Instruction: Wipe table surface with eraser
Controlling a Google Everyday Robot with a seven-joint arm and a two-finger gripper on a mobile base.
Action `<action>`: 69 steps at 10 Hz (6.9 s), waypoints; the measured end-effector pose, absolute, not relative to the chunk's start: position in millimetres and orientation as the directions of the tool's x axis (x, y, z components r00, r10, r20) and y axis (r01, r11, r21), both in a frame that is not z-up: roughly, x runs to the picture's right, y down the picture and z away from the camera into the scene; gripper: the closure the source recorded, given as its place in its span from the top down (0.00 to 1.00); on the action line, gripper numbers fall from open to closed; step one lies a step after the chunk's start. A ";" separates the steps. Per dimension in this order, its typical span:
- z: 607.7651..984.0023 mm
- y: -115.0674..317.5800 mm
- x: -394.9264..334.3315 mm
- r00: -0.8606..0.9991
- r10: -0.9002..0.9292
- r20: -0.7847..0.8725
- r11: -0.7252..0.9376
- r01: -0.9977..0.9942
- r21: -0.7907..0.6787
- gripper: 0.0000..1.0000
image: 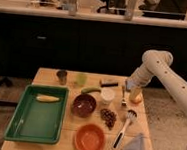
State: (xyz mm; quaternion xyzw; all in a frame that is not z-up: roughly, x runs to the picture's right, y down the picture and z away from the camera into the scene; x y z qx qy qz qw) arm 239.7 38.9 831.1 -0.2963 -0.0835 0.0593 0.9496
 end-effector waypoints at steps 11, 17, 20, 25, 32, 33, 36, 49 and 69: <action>878.3 39.7 183.0 0.975 0.050 0.218 0.821 0.085 -0.564 0.80; 883.5 38.6 185.7 0.963 0.075 0.257 0.853 0.071 -0.517 0.80; 894.9 36.8 188.6 0.937 0.113 0.332 0.911 0.036 -0.410 0.80; 913.8 28.5 180.8 0.942 0.108 0.317 0.927 0.020 -0.374 0.80; 941.8 8.7 165.0 0.948 0.108 0.298 0.925 0.014 -0.380 0.80; 946.4 8.1 164.0 0.948 0.108 0.298 0.923 0.016 -0.385 0.80; 963.1 7.6 163.4 0.949 0.118 0.294 0.911 0.015 -0.413 0.80; 1000.2 3.8 164.7 0.941 0.147 0.304 0.871 0.022 -0.491 0.80; 998.3 12.8 180.6 0.944 0.147 0.294 0.848 0.033 -0.529 0.00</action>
